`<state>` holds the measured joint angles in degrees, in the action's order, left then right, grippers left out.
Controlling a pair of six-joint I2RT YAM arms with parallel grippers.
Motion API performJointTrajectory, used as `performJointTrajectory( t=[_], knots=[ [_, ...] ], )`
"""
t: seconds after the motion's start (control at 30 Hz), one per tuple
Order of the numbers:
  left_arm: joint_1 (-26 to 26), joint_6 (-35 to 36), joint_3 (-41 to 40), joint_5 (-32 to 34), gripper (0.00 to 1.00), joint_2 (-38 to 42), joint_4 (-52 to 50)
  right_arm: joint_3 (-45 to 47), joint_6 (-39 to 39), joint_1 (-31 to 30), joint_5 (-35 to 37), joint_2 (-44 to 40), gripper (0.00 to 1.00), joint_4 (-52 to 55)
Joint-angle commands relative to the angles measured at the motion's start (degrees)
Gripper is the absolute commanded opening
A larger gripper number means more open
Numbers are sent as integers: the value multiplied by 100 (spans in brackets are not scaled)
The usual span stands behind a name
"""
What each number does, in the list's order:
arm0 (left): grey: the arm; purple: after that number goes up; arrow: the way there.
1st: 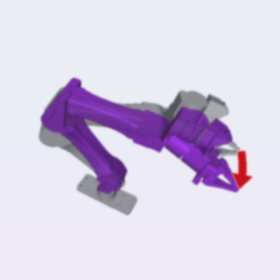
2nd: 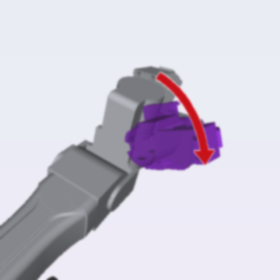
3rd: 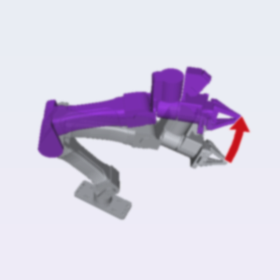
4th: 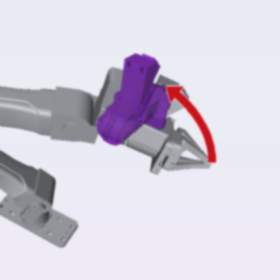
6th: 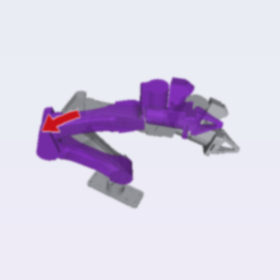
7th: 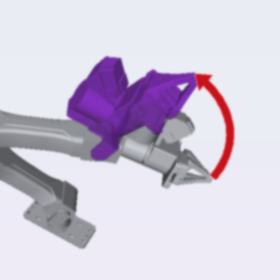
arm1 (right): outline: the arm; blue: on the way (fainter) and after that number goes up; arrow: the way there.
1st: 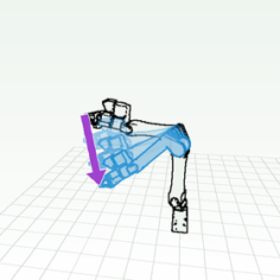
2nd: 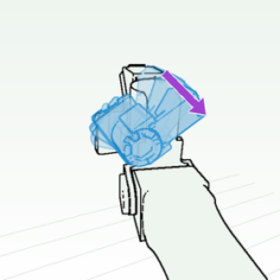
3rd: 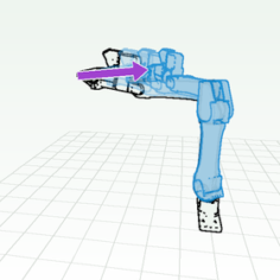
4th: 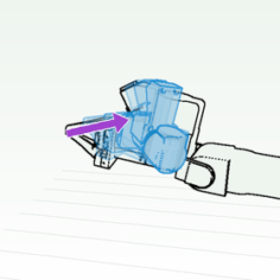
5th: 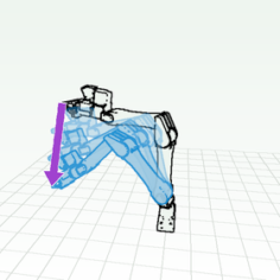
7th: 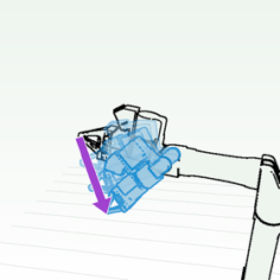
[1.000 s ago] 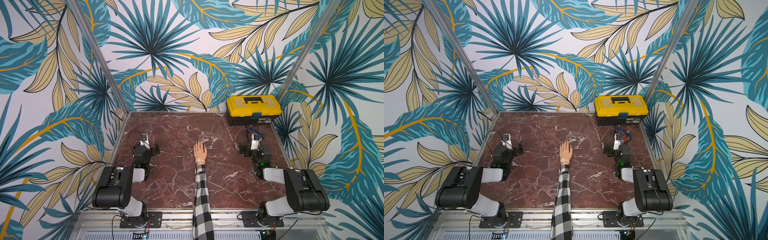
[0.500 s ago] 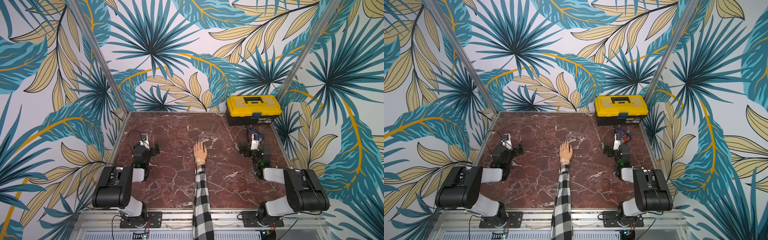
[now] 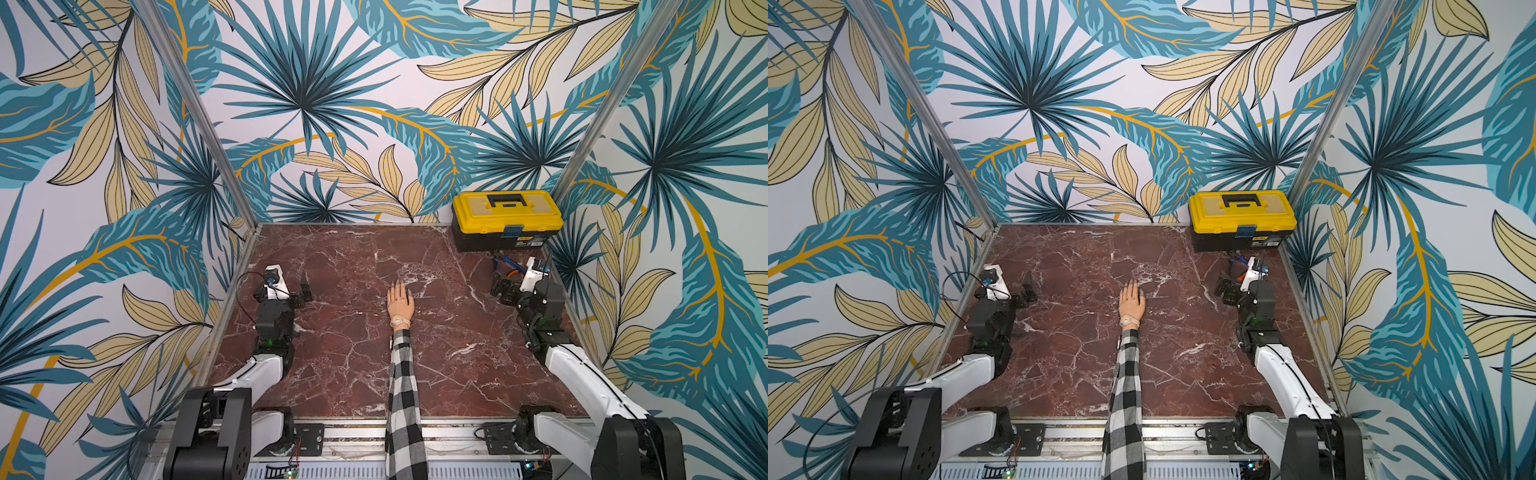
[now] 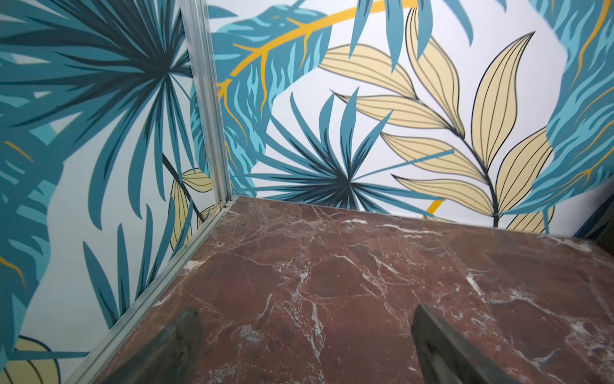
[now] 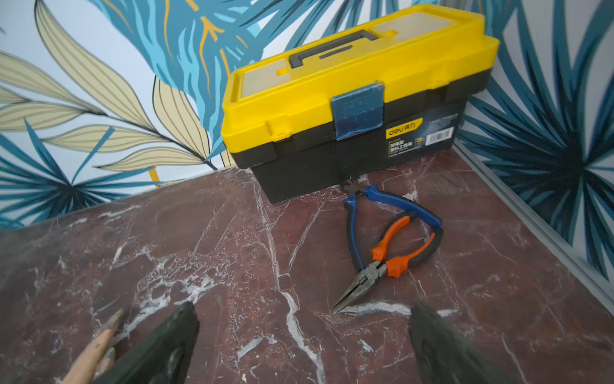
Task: Take off the watch
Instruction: Adjust the hand at the center of the board.
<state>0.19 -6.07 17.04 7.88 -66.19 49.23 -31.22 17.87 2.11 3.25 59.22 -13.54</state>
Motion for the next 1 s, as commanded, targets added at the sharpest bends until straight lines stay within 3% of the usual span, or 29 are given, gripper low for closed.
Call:
performJointTrajectory(
  t=[0.0,0.13,0.37,0.53,0.63,0.73,0.87,0.97],
  knots=[
    [295,-281,-34,45,99,350,-142,-23,1263,31,269,-405,100,1326],
    [942,-237,63,303,99,653,-151,-138,1229,26,-638,-539,100,1562],
    [2626,280,505,1628,100,267,-175,-200,1534,-39,-2231,-501,99,1834],
    [3673,319,962,2615,99,-331,-213,-341,1628,-187,-2588,-340,99,2216],
    [4069,-111,1204,3015,99,-620,-380,-316,1758,-321,-2734,-191,99,2306],
    [4285,-698,1469,2874,99,-791,-813,-343,1755,-550,-2805,15,99,2424],
    [4351,-1591,2178,2356,99,-859,-2598,-422,1725,-826,-2853,387,98,2367],
    [4359,-1900,2515,2049,100,-847,-3399,-565,1857,-994,-2947,714,97,2189]
  ],
)
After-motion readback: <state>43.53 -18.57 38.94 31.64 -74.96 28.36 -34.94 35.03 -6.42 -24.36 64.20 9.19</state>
